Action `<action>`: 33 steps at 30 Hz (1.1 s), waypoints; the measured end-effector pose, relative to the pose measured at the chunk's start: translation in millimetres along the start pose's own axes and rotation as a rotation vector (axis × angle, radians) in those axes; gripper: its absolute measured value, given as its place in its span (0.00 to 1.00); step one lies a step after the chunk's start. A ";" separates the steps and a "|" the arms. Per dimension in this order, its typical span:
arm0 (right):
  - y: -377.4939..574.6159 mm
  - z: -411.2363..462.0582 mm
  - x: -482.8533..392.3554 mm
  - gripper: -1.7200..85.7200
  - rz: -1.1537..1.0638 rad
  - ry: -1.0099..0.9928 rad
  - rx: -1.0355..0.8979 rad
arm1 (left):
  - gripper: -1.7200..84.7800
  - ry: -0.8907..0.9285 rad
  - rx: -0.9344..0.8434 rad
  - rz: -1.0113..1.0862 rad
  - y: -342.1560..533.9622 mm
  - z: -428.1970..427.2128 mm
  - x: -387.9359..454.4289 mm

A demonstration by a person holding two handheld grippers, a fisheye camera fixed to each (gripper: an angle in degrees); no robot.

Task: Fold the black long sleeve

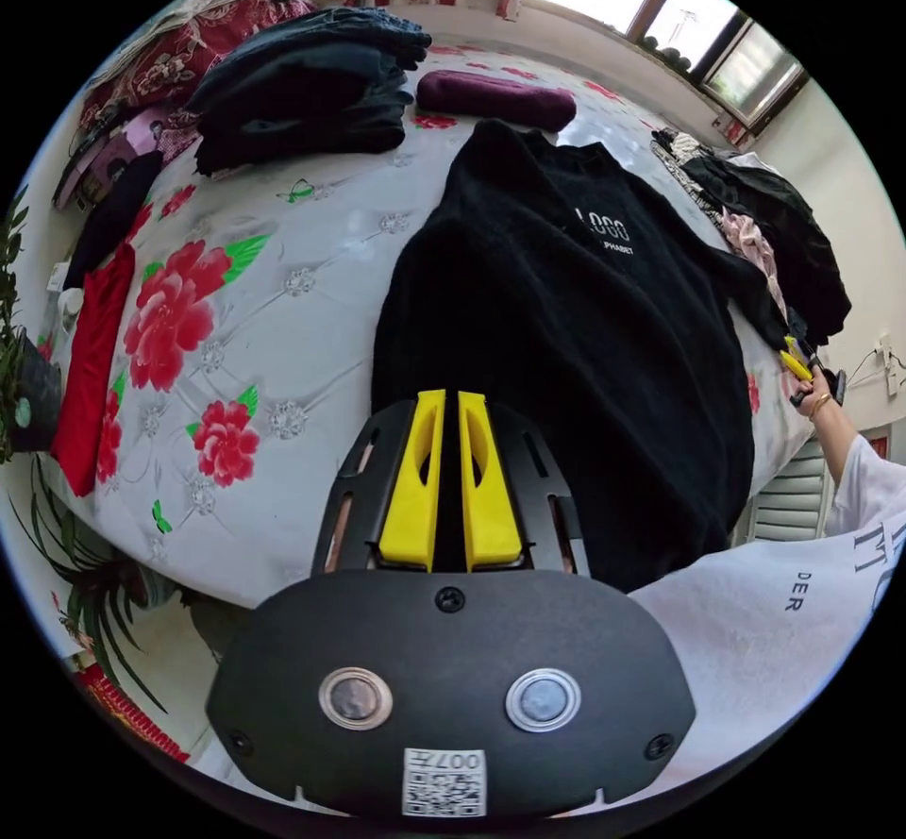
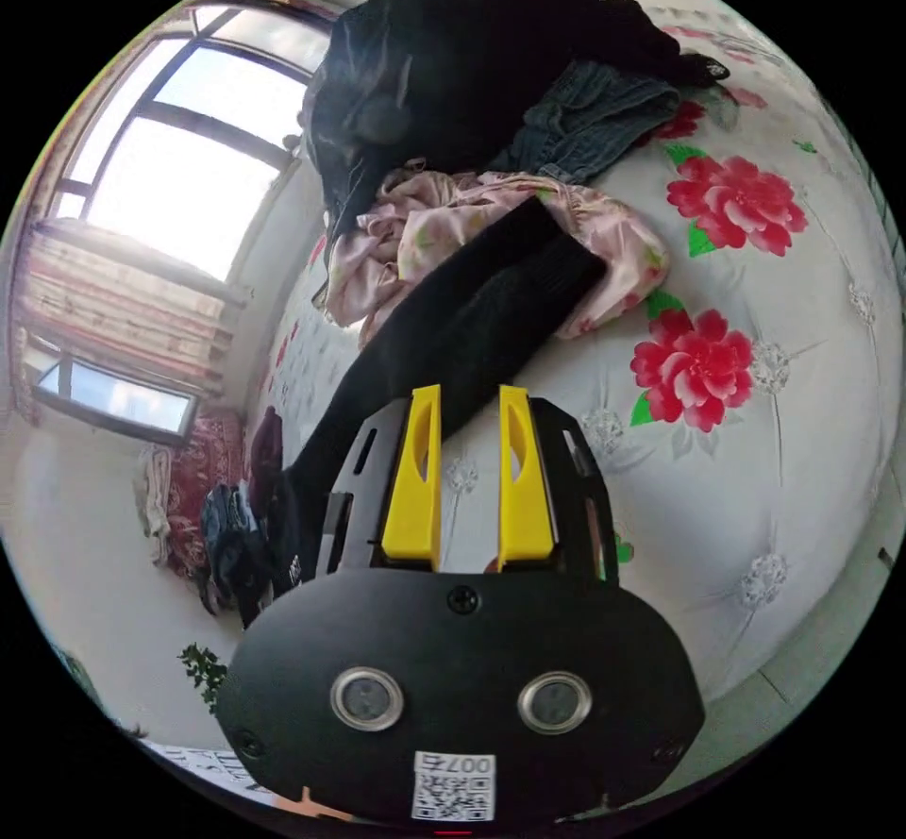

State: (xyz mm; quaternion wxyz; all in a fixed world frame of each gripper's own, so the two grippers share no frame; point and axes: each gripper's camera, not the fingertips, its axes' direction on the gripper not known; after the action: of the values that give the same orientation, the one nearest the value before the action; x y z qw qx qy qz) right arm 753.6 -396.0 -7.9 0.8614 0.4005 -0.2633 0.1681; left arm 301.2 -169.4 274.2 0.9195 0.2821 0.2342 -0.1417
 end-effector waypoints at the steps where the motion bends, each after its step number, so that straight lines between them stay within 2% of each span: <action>1: -6.4 5.2 6.6 0.08 0.038 -0.028 0.010 | 0.03 0.005 -0.014 -0.017 -2.0 -2.2 -1.4; 6: -17.7 15.8 33.7 0.04 0.193 -0.140 0.052 | 0.03 -0.002 -0.030 -0.037 -12.7 -14.6 3.7; 9: -18.3 0.7 35.6 0.03 0.231 -0.279 0.121 | 0.03 0.005 -0.027 -0.048 -18.0 -23.0 7.9; 12: -13.1 -46.1 -10.0 0.02 0.104 -0.448 0.254 | 0.02 0.030 -0.015 -0.065 -20.9 -33.2 10.9; 14: 9.8 -102.7 -81.4 0.02 -0.134 -0.492 0.343 | 0.02 0.044 0.003 -0.073 -22.5 -42.2 13.6; 19: 89.3 -192.9 -194.7 0.02 -0.427 -0.310 0.594 | 0.02 0.074 0.037 -0.067 -28.3 -54.1 20.9; 22: 105.1 -195.6 -209.9 0.03 -0.411 -0.092 0.744 | 0.02 0.097 0.049 -0.056 -32.2 -60.0 25.1; 25: 69.2 -157.7 -180.3 0.04 -0.351 0.104 0.657 | 0.02 0.111 0.062 -0.055 -33.0 -68.9 24.0; 28: 18.2 -109.7 -116.6 0.05 -0.269 0.196 0.357 | 0.02 0.108 0.052 -0.057 -33.1 -75.5 20.1; 29: 9.0 -100.9 -88.0 0.06 -0.232 0.172 0.266 | 0.02 0.102 0.047 -0.061 -33.2 -78.0 18.5; 33: 19.1 -102.1 -12.7 0.07 -0.063 0.027 0.228 | 0.01 0.093 0.025 -0.080 -35.9 -82.0 17.8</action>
State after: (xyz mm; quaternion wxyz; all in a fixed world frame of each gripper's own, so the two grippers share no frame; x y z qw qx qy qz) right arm 766.4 -305.7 -59.0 0.8185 0.5017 -0.2180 0.1754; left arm 273.5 -152.5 188.9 0.8976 0.2903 0.2861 -0.1679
